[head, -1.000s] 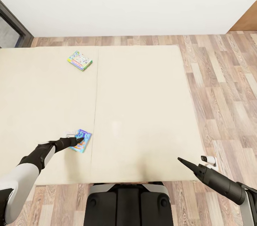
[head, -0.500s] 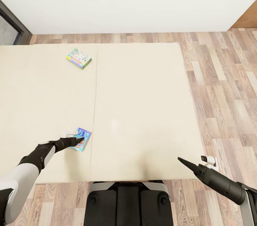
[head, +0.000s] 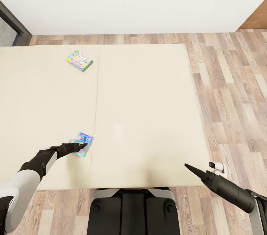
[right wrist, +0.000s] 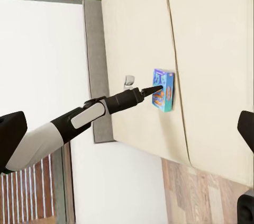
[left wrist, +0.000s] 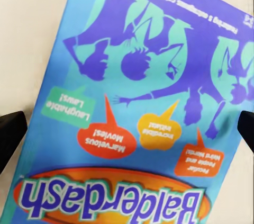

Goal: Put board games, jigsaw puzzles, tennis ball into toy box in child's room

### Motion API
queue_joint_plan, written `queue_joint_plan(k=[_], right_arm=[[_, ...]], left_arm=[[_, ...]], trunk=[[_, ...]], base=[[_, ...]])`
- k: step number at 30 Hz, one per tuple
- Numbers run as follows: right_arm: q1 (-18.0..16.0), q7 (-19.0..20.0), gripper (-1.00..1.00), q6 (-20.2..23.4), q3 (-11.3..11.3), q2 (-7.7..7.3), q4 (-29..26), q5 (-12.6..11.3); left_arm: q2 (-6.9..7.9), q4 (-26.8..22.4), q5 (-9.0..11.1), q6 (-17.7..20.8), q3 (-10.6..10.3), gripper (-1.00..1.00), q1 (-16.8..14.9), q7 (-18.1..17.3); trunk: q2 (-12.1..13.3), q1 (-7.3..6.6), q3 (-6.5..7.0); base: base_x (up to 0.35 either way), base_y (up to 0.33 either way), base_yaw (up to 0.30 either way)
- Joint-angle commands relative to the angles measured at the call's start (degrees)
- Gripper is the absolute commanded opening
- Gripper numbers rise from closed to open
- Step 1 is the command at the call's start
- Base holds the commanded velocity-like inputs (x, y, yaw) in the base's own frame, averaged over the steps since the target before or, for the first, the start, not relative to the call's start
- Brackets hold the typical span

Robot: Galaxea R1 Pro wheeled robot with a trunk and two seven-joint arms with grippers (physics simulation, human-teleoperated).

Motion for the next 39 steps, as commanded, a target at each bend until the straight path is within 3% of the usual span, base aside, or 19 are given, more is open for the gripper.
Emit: queue_joint_plan(k=[1, 13, 39], right_arm=[[-0.02, 0.12, 1.00, 0.54, -0.02, -0.01, 0.02, -0.10], [-0.02, 0.12, 1.00, 0.50, -0.03, -0.01, 0.02, -0.10], [-0.02, 0.04, 1.00, 0.50, 0.02, -0.01, 0.02, -0.01]], left_arm=[[-0.05, -0.10, -0.27, 0.50, 0.48, 1.00, -0.01, -0.40], [-0.12, -0.10, -0.27, 0.49, 0.47, 1.00, -0.01, -0.41], [-0.22, -0.10, -0.43, 0.43, 0.47, 1.00, -0.01, -0.34]], trunk=[[-0.09, 0.03, -0.06], [-0.09, 0.03, -0.06], [-0.09, 0.03, -0.06]], base=[[0.000, -0.246, 0.000], [0.000, -0.119, 0.000], [0.000, -0.213, 0.000]])
